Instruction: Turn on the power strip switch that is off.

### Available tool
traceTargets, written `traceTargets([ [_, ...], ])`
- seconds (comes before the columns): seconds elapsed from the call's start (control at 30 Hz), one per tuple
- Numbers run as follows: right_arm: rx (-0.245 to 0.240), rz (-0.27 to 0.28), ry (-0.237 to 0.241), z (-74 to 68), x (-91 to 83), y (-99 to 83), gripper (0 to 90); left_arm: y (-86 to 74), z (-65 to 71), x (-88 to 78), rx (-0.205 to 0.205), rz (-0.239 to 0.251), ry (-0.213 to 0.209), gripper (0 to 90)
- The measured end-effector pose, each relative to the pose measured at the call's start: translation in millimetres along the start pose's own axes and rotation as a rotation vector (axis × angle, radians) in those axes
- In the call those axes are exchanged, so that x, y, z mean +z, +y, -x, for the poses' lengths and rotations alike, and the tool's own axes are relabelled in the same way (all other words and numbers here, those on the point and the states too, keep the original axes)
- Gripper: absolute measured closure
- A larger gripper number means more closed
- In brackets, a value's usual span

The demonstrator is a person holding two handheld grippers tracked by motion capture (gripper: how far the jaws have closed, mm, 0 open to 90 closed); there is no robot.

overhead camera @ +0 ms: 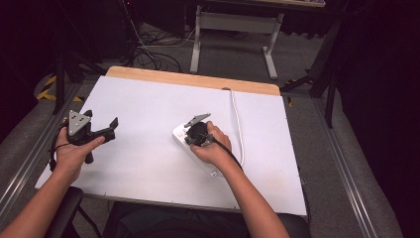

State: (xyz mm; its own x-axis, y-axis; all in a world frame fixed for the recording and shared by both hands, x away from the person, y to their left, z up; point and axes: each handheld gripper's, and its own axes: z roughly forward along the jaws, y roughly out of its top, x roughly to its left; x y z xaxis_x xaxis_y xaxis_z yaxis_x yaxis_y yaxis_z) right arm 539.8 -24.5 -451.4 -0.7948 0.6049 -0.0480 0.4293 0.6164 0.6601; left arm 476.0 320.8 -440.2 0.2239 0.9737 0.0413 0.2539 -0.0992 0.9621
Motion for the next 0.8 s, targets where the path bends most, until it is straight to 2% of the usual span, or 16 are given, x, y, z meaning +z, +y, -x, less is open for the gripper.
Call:
traceTargets([
  [0.13,0.015,0.034,-0.001,1.5,2.9,-1.1,90.0,0.3,0.9,-0.3,0.0,0.002,-0.003,10.4],
  [0.4,0.025,0.029,0.008,3.0,3.2,-0.1,90.0,0.0,-0.5,-0.9,-0.001,0.002,-0.001,10.4],
  [0.8,0.013,0.028,-0.011,0.2,3.2,0.1,90.0,0.1,0.7,-2.2,-0.002,0.008,-0.005,10.4],
])
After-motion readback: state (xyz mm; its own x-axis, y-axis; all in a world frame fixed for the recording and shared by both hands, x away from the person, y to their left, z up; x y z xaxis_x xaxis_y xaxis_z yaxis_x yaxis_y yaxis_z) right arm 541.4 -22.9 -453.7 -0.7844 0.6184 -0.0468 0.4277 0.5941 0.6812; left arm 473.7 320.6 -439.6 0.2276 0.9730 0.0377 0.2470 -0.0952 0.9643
